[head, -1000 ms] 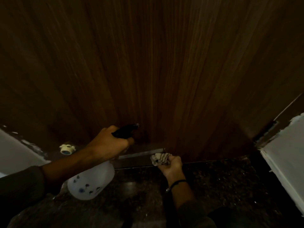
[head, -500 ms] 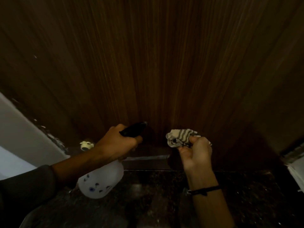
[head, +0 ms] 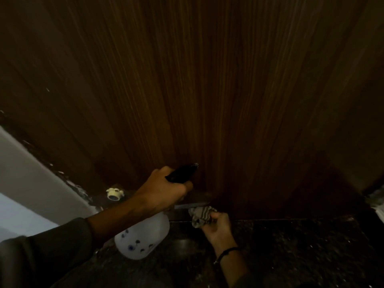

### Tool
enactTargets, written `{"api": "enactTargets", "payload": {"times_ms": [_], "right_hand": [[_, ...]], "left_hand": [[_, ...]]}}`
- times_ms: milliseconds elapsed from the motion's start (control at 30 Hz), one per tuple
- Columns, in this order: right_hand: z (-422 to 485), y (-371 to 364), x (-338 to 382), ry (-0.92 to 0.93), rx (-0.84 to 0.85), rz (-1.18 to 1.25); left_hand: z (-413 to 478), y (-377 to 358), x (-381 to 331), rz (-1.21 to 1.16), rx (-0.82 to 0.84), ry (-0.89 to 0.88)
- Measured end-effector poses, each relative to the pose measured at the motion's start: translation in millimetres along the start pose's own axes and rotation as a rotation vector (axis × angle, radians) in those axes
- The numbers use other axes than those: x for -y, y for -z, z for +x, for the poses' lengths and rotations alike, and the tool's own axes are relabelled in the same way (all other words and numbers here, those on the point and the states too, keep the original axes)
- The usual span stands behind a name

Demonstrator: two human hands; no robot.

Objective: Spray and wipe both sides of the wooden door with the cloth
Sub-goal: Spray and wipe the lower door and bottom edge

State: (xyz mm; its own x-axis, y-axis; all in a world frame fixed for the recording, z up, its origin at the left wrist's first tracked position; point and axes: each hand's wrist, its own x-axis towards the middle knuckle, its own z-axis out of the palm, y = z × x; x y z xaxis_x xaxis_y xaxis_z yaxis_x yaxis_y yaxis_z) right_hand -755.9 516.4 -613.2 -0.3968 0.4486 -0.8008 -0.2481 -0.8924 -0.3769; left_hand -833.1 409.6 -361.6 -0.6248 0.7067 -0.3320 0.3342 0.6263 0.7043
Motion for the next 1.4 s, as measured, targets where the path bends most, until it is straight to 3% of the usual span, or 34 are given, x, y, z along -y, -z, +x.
{"api": "enactTargets", "payload": {"times_ms": [167, 500, 833, 967, 1400], "right_hand": [[-29.4, -7.0, 7.9, -0.086, -0.029, -0.003], [-54.0, -4.7, 67.5, 0.205, -0.064, 0.204], [-26.4, 42.0, 68.5, 0.12, -0.046, 0.14], [-24.8, 72.4, 112.9, 0.222, -0.061, 0.248], [-1.3, 146.6, 218.4, 0.374, -0.243, 0.279]], "left_hand": [[1.4, 2.8, 0.9, -0.004, 0.003, -0.017], [-1.2, -4.1, -0.6, 0.006, 0.0, -0.053], [3.4, -15.1, -23.4, 0.045, 0.053, -0.123], [12.6, -33.7, -40.1, 0.061, 0.102, -0.189], [16.1, -75.5, -78.4, -0.001, 0.142, -0.346]]}}
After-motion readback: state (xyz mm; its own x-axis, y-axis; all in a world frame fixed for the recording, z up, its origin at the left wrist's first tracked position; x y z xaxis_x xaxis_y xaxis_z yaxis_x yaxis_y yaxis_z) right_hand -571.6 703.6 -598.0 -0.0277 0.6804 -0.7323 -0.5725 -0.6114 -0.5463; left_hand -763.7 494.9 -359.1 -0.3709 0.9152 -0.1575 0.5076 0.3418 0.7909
